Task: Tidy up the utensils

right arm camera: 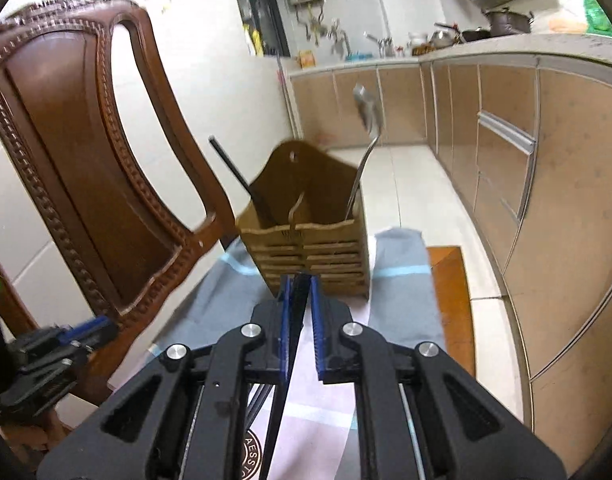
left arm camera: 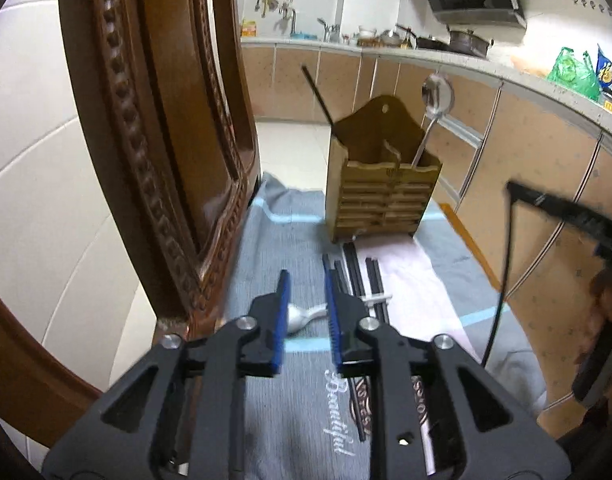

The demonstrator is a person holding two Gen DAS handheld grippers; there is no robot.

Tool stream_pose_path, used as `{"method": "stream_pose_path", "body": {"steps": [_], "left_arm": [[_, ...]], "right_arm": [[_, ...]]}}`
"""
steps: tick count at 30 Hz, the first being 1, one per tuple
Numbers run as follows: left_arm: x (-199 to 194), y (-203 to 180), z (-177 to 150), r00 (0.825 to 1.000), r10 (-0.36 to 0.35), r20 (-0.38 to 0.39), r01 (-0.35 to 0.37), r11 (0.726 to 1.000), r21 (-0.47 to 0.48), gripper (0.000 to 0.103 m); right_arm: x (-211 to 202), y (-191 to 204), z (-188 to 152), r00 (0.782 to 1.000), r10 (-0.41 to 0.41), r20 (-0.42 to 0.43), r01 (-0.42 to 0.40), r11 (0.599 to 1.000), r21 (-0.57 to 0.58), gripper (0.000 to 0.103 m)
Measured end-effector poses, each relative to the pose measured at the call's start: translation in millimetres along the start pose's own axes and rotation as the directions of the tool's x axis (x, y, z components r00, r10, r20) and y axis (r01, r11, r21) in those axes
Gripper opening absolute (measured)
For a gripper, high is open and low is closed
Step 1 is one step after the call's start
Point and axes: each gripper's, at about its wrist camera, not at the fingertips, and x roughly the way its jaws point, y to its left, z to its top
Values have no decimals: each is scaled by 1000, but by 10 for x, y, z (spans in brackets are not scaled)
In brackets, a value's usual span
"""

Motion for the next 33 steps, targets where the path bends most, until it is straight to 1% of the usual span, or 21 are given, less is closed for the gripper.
{"method": "stream_pose_path", "body": {"steps": [1, 2, 3, 5, 7, 10, 11, 13, 14, 15, 16, 18, 19, 21, 25, 27, 29, 30, 31, 32, 33], "left_arm": [[30, 18, -9, 1000, 1, -13, -2, 1000, -16, 62], [65, 63, -35, 1000, -8, -26, 6, 998, -58, 74], [109, 89, -57, 998, -34, -43, 30, 995, -94, 74], [207, 109, -101, 995, -50, -82, 38, 990, -139, 74], [306, 62, -131, 994, -36, -105, 24, 993, -119, 74], [396, -89, -117, 996, -21, -84, 19, 999, -26, 74], [421, -193, -105, 998, 2, -63, 1, 999, 38, 74], [454, -324, -87, 999, 26, -24, -23, 994, 104, 74], [503, -431, -79, 999, 36, -10, -34, 987, 159, 73], [551, -540, -86, 998, 55, -5, -52, 974, 222, 72], [582, -628, -102, 997, 75, 5, -74, 958, 276, 69], [678, -866, -182, 986, 153, 65, -166, 883, 439, 66], [744, -986, -247, 977, 190, 99, -214, 831, 514, 64], [824, -1110, -322, 972, 206, 115, -235, 786, 572, 63], [1004, -1315, -428, 958, 252, 139, -281, 715, 640, 62], [1137, -1405, -457, 953, 272, 132, -289, 688, 666, 54], [1268, -1448, -464, 951, 289, 109, -284, 679, 677, 46], [1349, -1448, -465, 951, 299, 83, -274, 685, 675, 44], [1400, -1447, -472, 950, 304, 64, -266, 691, 672, 37], [1476, -1436, -473, 949, 313, 36, -256, 700, 667, 22], [1527, -1417, -467, 948, 318, 13, -249, 716, 652, 13]], "right_arm": [[-71, -32, 20, 1000, -4, 19, 4, 1000, 8, 10], [-148, -63, 36, 999, -5, 37, 4, 1000, 16, 9], [-160, -55, 29, 999, -9, 52, 8, 1000, 20, 9], [-262, -105, 51, 997, -9, 83, 6, 1000, 28, 9], [-377, -155, 75, 993, -14, 118, 9, 999, 35, 8], [-513, -231, 119, 986, -17, 166, 11, 999, 41, 7], [-529, -249, 137, 985, -18, 172, 12, 999, 35, 7], [-559, -291, 142, 984, -18, 177, 12, 999, 35, 7], [-561, -342, 141, 984, -20, 178, 12, 999, 44, 7], [-556, -374, 137, 985, -21, 173, 13, 999, 50, 7], [-540, -413, 132, 985, -24, 170, 14, 998, 61, 7], [-522, -500, 126, 987, -23, 162, 9, 996, 84, 8], [-515, -540, 124, 987, -23, 159, 9, 996, 92, 8], [-507, -591, 118, 987, -22, 158, 5, 995, 103, 8], [-480, -700, 101, 989, -17, 147, -1, 992, 125, 7], [-466, -753, 95, 989, -16, 145, -4, 991, 137, 7], [-456, -782, 91, 990, -13, 140, -7, 990, 143, 7], [-450, -790, 88, 990, -12, 138, -8, 990, 143, 7], [-447, -799, 84, 990, -12, 137, -7, 990, 142, 7], [-441, -804, 81, 991, -10, 134, -9, 990, 141, 7], [-436, -805, 81, 991, -10, 133, -9, 990, 139, 7]]}}
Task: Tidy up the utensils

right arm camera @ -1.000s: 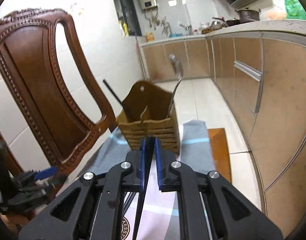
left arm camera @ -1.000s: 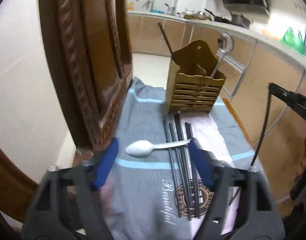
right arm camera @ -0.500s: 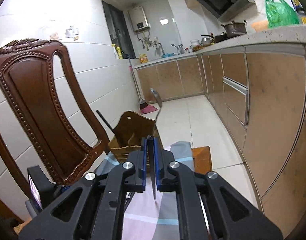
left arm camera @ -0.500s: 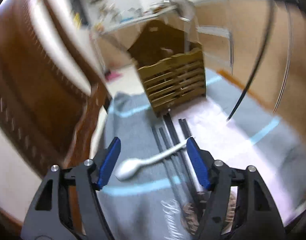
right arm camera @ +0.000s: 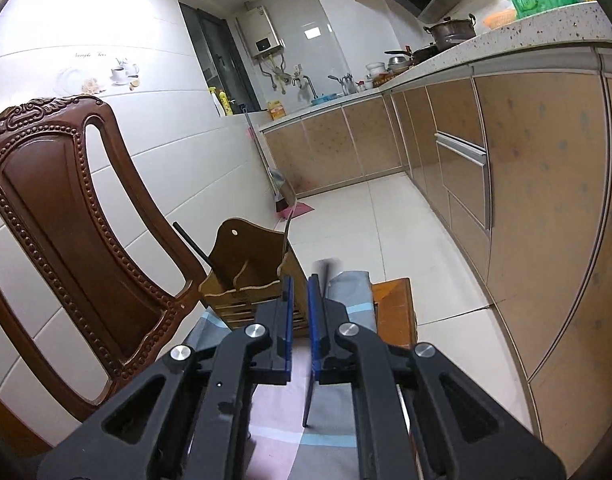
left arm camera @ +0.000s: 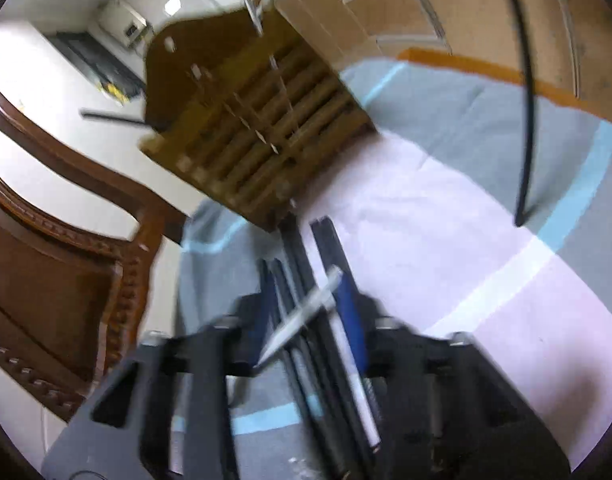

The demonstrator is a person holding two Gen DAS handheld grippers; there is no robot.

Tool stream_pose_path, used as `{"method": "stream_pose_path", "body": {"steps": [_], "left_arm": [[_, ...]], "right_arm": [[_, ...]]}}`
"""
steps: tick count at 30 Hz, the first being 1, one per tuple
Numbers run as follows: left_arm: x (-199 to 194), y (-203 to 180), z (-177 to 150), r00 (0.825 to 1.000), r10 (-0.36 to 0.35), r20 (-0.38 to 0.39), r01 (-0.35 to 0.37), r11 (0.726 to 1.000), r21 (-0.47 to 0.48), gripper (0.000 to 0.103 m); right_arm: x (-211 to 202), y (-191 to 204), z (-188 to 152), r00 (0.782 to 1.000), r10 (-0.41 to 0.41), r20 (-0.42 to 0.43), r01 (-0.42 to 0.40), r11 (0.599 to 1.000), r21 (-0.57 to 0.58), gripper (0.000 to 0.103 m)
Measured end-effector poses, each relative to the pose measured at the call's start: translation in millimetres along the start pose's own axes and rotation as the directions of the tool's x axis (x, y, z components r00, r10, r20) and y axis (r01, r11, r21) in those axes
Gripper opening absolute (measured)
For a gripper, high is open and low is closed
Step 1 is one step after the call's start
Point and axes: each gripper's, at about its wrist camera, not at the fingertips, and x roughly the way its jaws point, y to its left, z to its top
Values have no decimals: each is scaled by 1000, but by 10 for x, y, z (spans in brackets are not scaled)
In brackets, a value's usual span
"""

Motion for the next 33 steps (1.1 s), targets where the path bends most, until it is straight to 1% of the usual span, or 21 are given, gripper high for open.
{"method": "stream_pose_path", "body": {"steps": [2, 5, 9, 10, 12, 13, 14, 15, 16, 17, 18, 19, 20, 21, 22, 23, 26, 30, 31, 32, 33], "left_arm": [[33, 75, 15, 1000, -25, -6, 24, 998, -65, 0], [-52, 228, 62, 997, -63, 35, 67, 988, -140, 0], [-286, 562, 47, 989, -109, 98, 130, 960, -247, 0], [-353, 620, 36, 988, -108, 114, 135, 956, -261, 0], [-456, 777, -11, 988, -73, 138, 110, 954, -281, 0], [-464, 822, -25, 989, -70, 133, 105, 954, -282, 15], [-440, 871, -58, 991, -73, 109, 101, 954, -281, 66], [-428, 908, -102, 993, -62, 102, 89, 955, -282, 87], [-431, 925, -145, 992, -49, 113, 79, 956, -281, 92], [-409, 918, -166, 993, -53, 102, 79, 959, -272, 92], [-372, 891, -178, 994, -71, 88, 92, 963, -254, 91], [-351, 858, -180, 993, -82, 86, 99, 968, -231, 86], [-338, 771, -175, 992, -86, 93, 102, 979, -176, 76], [-302, 660, -155, 993, -82, 86, 91, 990, -109, 71], [-273, 566, -128, 994, -69, 87, 75, 995, -64, 62], [-223, 489, -100, 994, -60, 93, 64, 997, -36, 56], [-127, 338, -9, 993, -92, 70, 95, 995, -43, 52], [9, 132, 122, 997, -72, 41, 73, 997, -21, 52], [56, 113, 133, 997, -70, 24, 71, 997, -21, 46], [164, 84, 147, 998, -67, -13, 66, 997, -25, 41], [230, 79, 142, 997, -74, -36, 73, 997, -32, 40]], "right_arm": [[12, -4, -5, 1000, -1, -4, 1, 1000, -5, 7], [44, 11, -13, 1000, 1, -11, -1, 1000, -9, 7], [48, 15, -16, 1000, 5, -17, -5, 1000, -18, 7], [47, -1, -18, 1000, 4, -21, -4, 1000, -13, 7], [74, -71, -24, 999, -3, -41, 4, 1000, 4, 8], [85, -117, -29, 999, -10, -45, 10, 1000, 17, 8], [102, -170, -35, 998, -17, -56, 19, 999, 31, 12], [120, -217, -43, 997, -29, -71, 32, 998, 45, 19], [125, -264, -51, 996, -39, -81, 45, 997, 63, 45], [108, -324, -56, 996, -47, -75, 53, 995, 85, 62], [70, -399, -51, 997, -56, -58, 62, 992, 107, 63], [46, -471, -42, 996, -67, -55, 73, 990, 118, 63], [34, -529, -38, 996, -75, -54, 82, 989, 126, 63], [24, -584, -45, 995, -82, -53, 89, 987, 137, 63], [19, -648, -55, 994, -88, -58, 96, 983, 156, 63], [22, -680, -61, 994, -87, -63, 96, 981, 168, 64], [66, -722, -100, 994, -69, -85, 84, 980, 182, 64], [130, -716, -125, 990, -94, -103, 108, 985, 135, 64], [136, -713, -129, 989, -103, -106, 116, 985, 127, 64], [137, -740, -132, 988, -109, -109, 123, 985, 124, 64], [131, -770, -132, 988, -110, -111, 124, 984, 128, 64]]}}
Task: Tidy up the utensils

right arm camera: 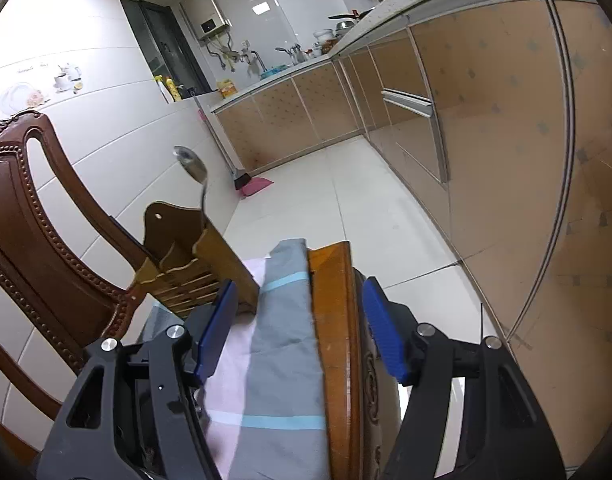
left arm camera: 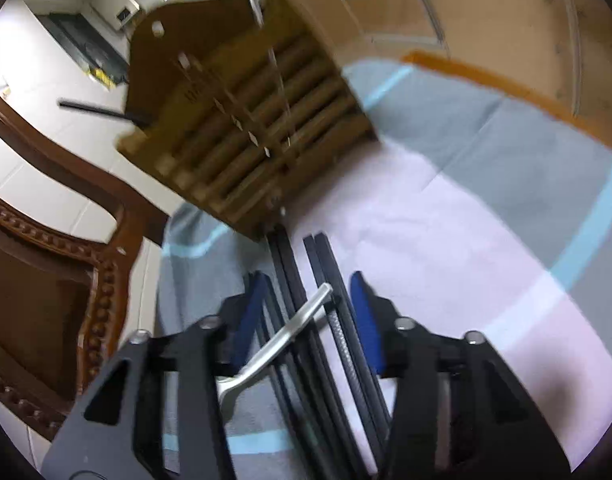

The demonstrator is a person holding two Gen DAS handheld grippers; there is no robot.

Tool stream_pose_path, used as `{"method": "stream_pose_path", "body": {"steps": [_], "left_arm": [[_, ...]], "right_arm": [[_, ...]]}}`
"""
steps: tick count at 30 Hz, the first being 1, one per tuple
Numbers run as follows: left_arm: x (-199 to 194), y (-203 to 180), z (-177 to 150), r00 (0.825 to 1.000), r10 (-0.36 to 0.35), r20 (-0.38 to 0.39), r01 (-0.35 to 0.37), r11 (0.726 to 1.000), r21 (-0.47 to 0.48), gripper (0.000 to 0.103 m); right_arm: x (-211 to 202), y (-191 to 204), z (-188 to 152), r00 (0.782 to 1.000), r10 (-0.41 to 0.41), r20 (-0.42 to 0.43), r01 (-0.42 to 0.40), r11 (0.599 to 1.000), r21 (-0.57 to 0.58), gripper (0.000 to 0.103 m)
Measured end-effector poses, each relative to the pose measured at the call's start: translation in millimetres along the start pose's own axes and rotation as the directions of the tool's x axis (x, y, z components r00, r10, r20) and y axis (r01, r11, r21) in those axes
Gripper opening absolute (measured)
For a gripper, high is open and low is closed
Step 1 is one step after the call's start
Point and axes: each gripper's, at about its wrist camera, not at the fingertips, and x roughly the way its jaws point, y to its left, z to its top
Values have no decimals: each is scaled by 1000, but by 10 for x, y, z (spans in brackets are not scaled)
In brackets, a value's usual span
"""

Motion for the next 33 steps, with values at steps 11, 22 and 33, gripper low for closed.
{"method": "stream_pose_path", "body": {"steps": [11, 22, 33], "left_arm": [[-145, 348, 118, 994, -96, 56, 106, 970, -220, 9], [-1324, 1334, -158, 952, -46, 301, 187, 868, -460, 4], [-1878, 1667, -349, 878, 28, 478, 255, 818, -515, 4]], "right_arm": [[-74, -372, 64, 999, -32, 1, 32, 999, 43, 64], [-244, -673, 177, 997, -71, -24, 68, 992, -107, 63], [1394, -2456, -1109, 812, -353, -464, 303, 936, -180, 64]]}}
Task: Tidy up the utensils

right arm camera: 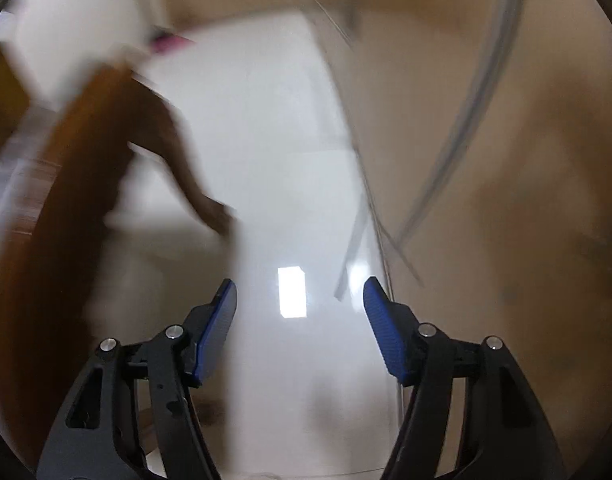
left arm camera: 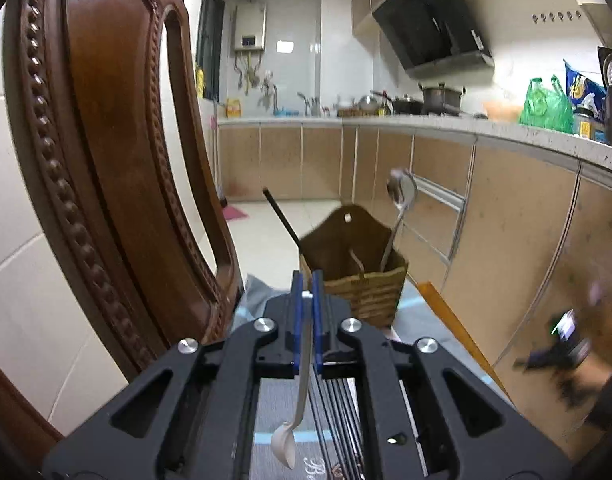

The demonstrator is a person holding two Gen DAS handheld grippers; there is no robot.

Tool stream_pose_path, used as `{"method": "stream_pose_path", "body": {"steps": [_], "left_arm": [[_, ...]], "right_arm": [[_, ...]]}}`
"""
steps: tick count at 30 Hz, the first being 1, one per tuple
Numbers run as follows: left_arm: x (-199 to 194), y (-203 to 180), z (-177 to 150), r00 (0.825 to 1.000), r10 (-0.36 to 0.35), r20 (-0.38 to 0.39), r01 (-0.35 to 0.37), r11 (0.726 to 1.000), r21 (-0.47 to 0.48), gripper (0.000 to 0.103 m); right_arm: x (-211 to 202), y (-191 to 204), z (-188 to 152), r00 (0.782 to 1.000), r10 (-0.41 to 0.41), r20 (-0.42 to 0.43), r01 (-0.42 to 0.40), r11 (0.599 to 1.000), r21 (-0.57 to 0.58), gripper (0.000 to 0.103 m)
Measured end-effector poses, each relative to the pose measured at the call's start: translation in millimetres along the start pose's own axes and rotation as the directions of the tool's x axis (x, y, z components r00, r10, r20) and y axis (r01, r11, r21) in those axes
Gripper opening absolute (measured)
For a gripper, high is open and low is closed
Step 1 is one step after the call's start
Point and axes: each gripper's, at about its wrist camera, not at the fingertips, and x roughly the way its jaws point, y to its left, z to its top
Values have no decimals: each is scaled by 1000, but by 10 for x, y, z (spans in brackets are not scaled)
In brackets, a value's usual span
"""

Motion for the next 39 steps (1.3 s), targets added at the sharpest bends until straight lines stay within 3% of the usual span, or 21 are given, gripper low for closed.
{"method": "stream_pose_path", "body": {"steps": [2, 6, 12, 19, 24, 26, 32, 39], "left_arm": [[-40, 1, 1, 999, 5, 35, -5, 1000, 4, 4], [-91, 82, 20, 997, 17, 81, -14, 999, -38, 4], [-87, 189, -7, 996, 13, 93, -5, 997, -81, 4], [21, 151, -27, 997, -4, 73, 9, 997, -72, 4], [46, 179, -34, 998, -2, 70, 7, 997, -81, 4], [30, 184, -43, 998, 5, 68, 0, 997, -81, 4], [-15, 178, -48, 998, 13, 69, -7, 997, -73, 4], [-93, 179, -21, 997, 3, 74, 2, 997, -72, 4]], "right_arm": [[713, -181, -190, 998, -30, -53, 34, 996, 81, 64], [1870, -300, -482, 993, -107, -50, 109, 992, 59, 64], [2615, -408, -599, 993, -118, 26, 113, 984, 140, 56], [2890, -394, -636, 990, -132, 48, 123, 979, 165, 40], [2925, -359, -682, 986, -151, 67, 140, 980, 140, 34], [2940, -344, -658, 985, -158, 66, 148, 980, 131, 8], [2904, -300, -660, 988, -142, 57, 135, 984, 119, 7], [2250, -261, -729, 994, -33, 100, 18, 990, 143, 7]]}}
